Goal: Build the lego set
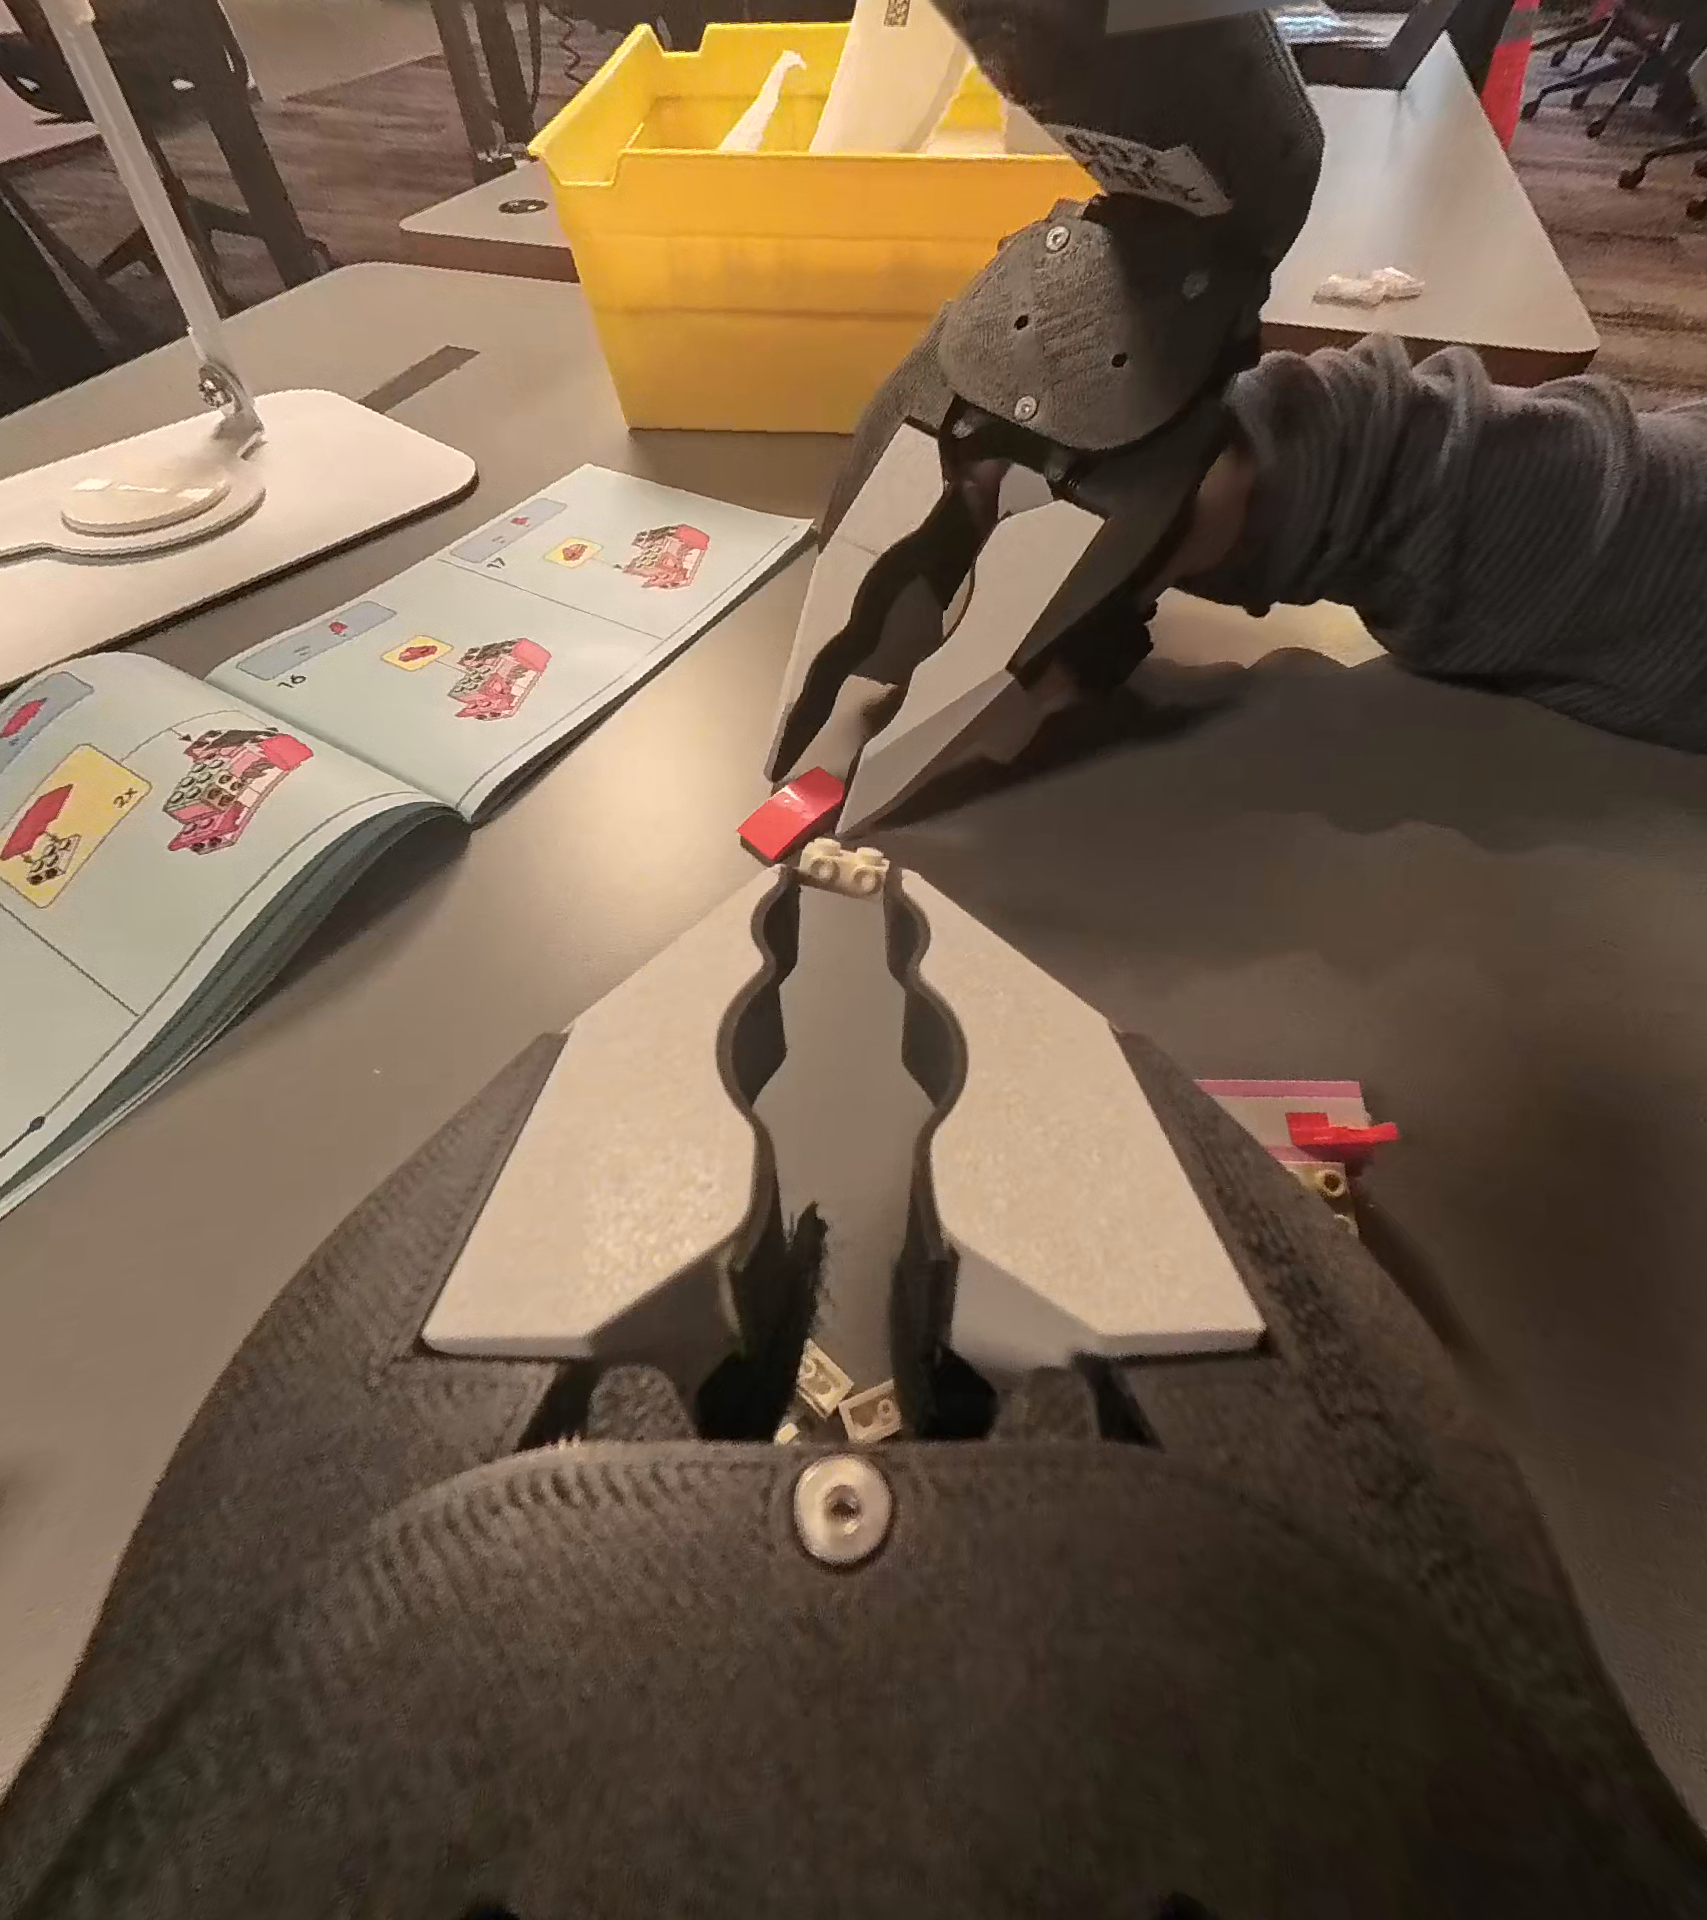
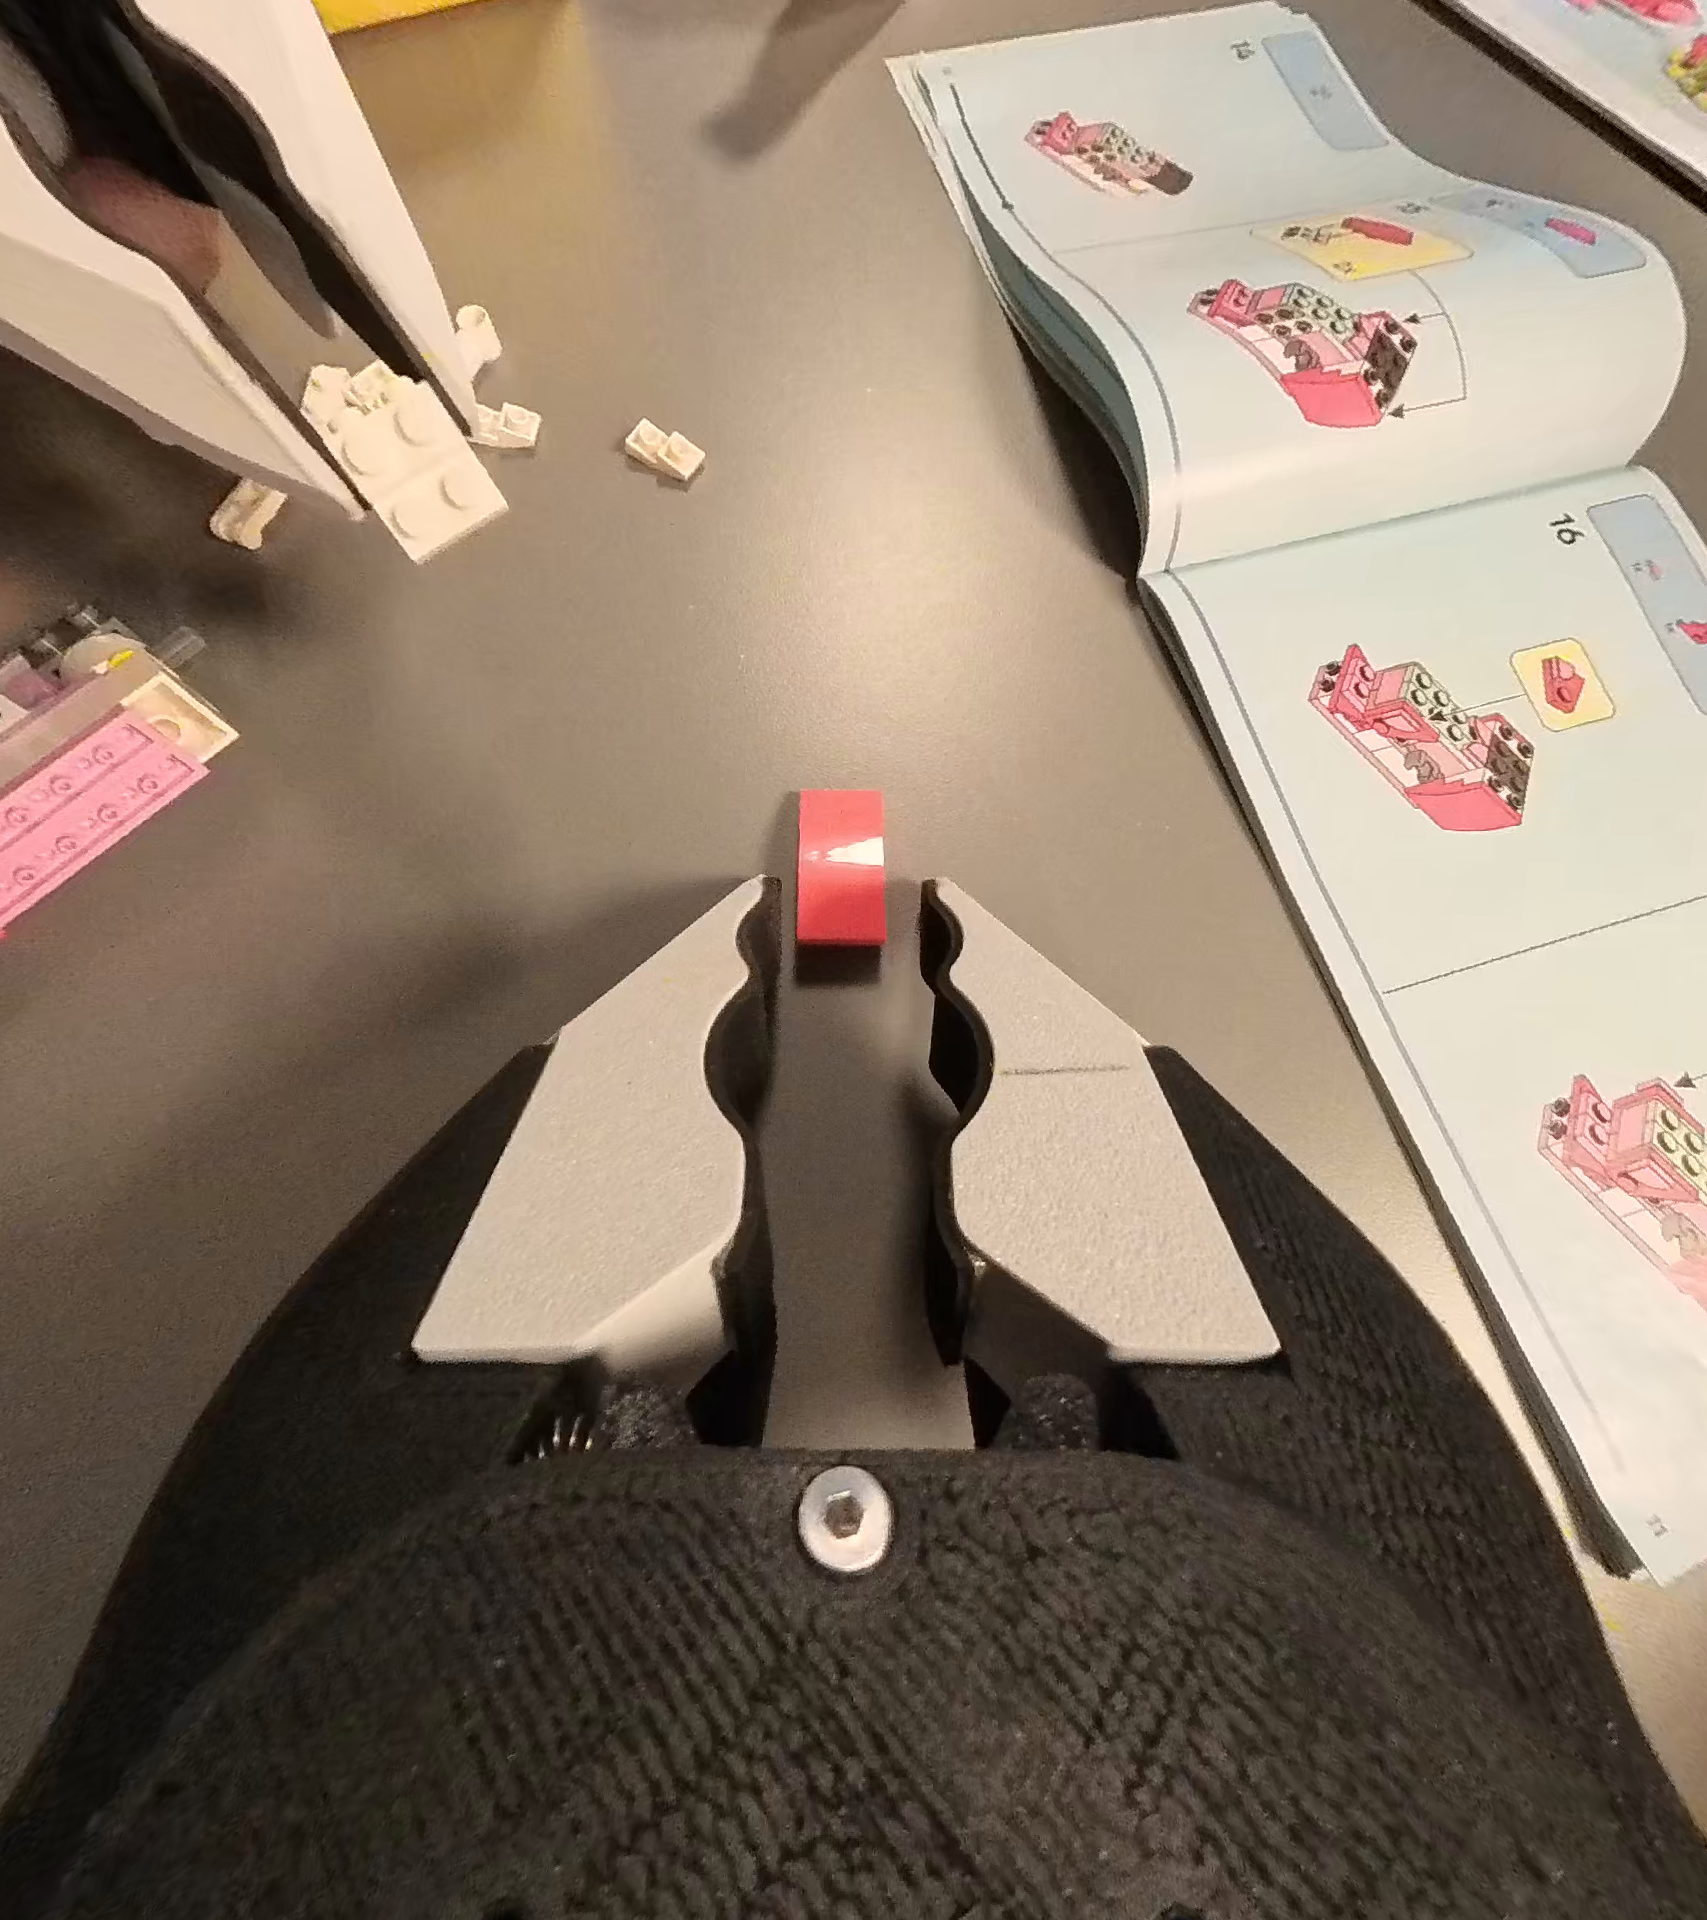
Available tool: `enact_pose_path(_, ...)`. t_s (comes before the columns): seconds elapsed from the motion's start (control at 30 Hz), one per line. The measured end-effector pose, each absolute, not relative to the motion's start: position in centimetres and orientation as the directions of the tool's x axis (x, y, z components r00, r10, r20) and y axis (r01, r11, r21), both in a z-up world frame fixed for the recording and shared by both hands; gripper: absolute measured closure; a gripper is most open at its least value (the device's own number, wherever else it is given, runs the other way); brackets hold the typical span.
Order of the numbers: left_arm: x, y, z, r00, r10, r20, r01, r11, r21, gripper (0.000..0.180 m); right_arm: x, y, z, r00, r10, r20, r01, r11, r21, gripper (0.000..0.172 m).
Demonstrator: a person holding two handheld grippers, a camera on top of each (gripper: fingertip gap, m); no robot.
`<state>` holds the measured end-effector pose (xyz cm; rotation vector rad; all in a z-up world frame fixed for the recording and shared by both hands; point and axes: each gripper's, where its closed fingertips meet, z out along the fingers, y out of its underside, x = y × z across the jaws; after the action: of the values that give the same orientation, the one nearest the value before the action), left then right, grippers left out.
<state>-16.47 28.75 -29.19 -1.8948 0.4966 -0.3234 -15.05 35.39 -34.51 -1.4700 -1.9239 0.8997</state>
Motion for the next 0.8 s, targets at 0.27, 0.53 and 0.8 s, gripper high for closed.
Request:
enact_pose_path(0.27,-16.5,28.9,-29.1,0.878,-0.478,-0.021,-0.188,-0.304,-0.934,0.165,-15.3,35.3,-34.4,-0.26,0.963,0.072,0.584,0.217,-0.782,0.146)
enact_pose_path(0.53,-19.0,29.9,-27.6,0.946,-0.309,-0.101,-0.175,-0.22,-0.96,0.165,-15.5,35.4,-34.1,-0.257,0.96,0.108,0.563,0.24,-0.791,0.14)
enact_pose_path(0.8,-21.0,29.7,-25.4,0.975,-0.204,-0.086,-0.107,-0.093,-0.99,0.165,-15.5,35.3,-33.4,-0.265,0.96,0.091,0.521,0.221,-0.824,0.139)
